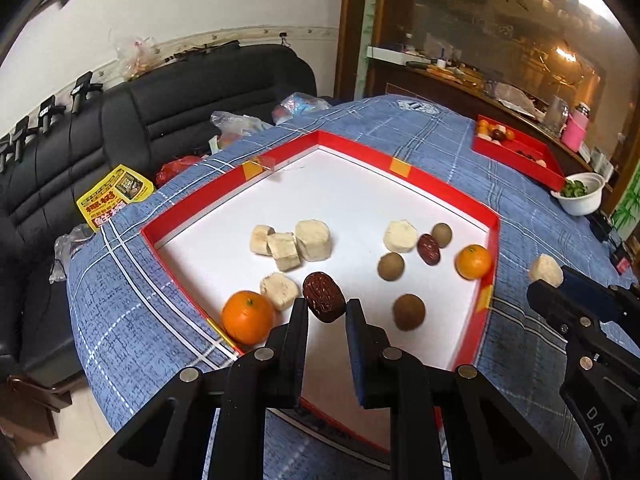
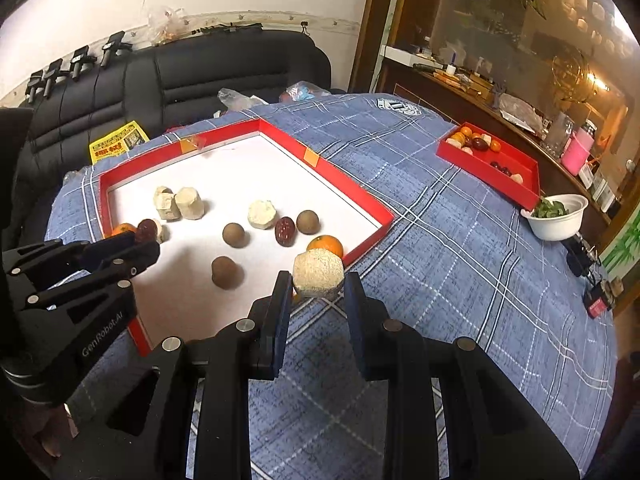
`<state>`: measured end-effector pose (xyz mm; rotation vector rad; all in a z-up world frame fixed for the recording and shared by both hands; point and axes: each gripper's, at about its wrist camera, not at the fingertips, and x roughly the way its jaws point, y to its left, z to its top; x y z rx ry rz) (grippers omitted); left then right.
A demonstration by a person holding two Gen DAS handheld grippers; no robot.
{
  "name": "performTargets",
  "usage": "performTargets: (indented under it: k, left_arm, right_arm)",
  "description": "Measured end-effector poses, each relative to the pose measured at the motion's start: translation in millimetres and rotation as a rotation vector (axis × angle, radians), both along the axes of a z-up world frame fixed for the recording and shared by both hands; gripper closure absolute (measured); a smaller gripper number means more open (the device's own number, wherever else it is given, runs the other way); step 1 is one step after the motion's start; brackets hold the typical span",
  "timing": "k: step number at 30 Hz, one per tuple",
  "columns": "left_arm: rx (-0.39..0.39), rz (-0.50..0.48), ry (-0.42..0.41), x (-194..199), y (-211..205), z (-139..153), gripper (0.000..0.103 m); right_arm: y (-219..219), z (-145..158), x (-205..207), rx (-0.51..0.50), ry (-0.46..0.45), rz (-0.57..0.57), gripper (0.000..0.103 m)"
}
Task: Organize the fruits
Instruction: 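Carry the round pastry and red date toward the white tray with both tools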
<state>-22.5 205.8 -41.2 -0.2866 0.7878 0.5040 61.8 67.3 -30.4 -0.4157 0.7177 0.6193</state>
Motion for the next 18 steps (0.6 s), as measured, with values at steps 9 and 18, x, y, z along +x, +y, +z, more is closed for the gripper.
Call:
performTargets:
  k: [9,18]
  left_arm:
    - [-0.007,0.034,0.014,7.2,22.8,-4.8,0.085]
    - [0.008,0.072,0.007,19.4,51.4,3.0,0.085]
  right_arm:
    - [28.7,-14.2,25.6,-0.097,0.039,0.01,0.078]
    - [66.7,-18.2,49.7,-0.145,0.079,0.052,0.078]
